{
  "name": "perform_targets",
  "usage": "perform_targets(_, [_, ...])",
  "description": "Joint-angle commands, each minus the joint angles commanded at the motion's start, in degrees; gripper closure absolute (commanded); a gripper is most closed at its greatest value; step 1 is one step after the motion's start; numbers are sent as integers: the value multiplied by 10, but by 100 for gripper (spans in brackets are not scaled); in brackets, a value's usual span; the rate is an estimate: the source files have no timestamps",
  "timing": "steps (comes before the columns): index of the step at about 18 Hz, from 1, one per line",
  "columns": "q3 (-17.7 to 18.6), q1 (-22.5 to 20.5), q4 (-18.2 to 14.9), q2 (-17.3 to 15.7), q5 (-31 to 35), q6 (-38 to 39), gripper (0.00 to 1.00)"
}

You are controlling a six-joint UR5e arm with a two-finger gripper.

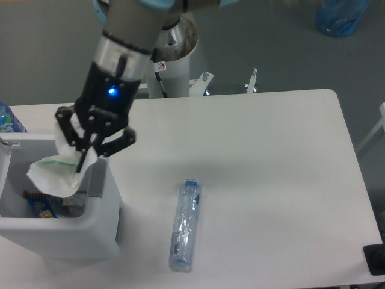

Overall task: Place the trash in the trash can
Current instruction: 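Open the gripper to drop the paper into the bin, then move the open gripper over the clear plastic bottle and lower it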

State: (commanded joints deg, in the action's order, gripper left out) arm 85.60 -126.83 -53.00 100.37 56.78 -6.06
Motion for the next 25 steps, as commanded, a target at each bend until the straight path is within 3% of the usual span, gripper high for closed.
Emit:
perform_targets(1, [1,0,0,1,1,0,91])
perform_targets(2, [0,0,0,2,0,-2,78])
perform_targets(4, [-3,0,10,5,1,-8,18])
perform_targets(6, [-6,0,30,6,2,-3,2])
perform_targets(16, [-6,-29,31,1,8,-7,0])
perform_targets(21, [-11,-58,32,-3,97,0,0])
perform_targets(25, [-12,-94,32,-3,102,-3,0])
